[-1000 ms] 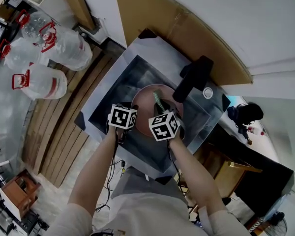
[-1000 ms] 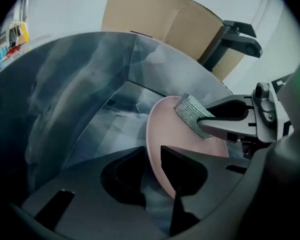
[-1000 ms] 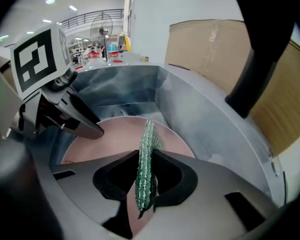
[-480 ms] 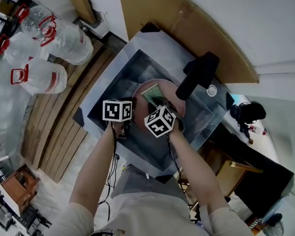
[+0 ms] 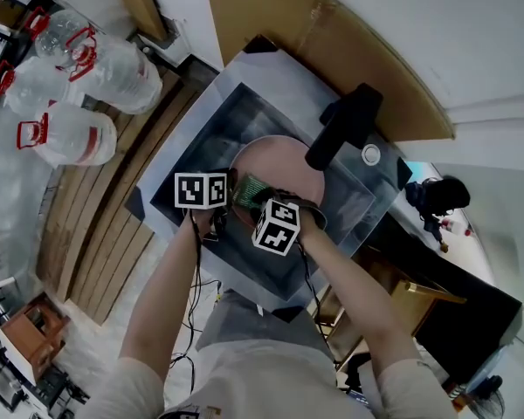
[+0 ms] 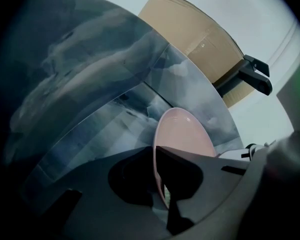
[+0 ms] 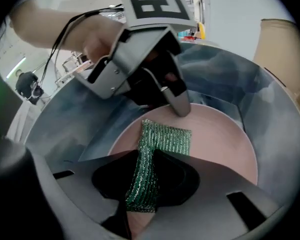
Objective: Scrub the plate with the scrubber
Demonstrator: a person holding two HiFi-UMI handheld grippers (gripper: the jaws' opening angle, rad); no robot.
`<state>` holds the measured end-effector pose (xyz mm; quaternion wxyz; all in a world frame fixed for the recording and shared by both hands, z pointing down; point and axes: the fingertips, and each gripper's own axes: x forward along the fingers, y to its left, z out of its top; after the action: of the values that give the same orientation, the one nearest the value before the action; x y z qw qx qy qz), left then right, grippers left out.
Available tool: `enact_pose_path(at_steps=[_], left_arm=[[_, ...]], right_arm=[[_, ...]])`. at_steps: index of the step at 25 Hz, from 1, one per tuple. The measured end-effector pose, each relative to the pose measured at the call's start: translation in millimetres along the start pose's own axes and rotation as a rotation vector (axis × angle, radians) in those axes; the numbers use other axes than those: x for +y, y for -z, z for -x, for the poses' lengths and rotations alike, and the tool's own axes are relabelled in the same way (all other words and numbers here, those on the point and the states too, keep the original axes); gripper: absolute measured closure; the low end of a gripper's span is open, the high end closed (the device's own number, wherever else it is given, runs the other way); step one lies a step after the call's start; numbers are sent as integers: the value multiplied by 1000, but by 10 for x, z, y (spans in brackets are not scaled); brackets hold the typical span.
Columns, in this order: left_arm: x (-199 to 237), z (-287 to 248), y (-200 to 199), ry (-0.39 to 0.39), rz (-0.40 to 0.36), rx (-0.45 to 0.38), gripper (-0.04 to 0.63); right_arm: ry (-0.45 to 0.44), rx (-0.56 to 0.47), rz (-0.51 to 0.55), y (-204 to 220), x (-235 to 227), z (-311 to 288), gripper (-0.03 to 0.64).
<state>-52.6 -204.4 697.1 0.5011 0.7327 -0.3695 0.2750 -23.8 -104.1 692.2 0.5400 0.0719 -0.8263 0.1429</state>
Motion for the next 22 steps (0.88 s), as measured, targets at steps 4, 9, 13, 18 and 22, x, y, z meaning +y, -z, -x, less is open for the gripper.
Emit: enact_pose_path(at_steps=[4, 9, 13, 18, 22], left_arm=[[-3, 0, -4, -1, -1, -2, 563], [2, 3, 6, -3, -3, 4, 563], [4, 2, 12, -5, -8, 7, 563], [-11, 2, 4, 0, -4, 7, 565], [-11, -4, 7, -3, -7, 7, 565]], right_arm=[[-124, 93, 69, 285, 277, 83, 491], [-89, 308, 113, 840, 169, 226, 495], [54, 372, 24, 1001, -241, 295, 495], [234, 245, -181, 829, -884, 352, 494], [253, 133, -235, 548, -1141, 308, 494]])
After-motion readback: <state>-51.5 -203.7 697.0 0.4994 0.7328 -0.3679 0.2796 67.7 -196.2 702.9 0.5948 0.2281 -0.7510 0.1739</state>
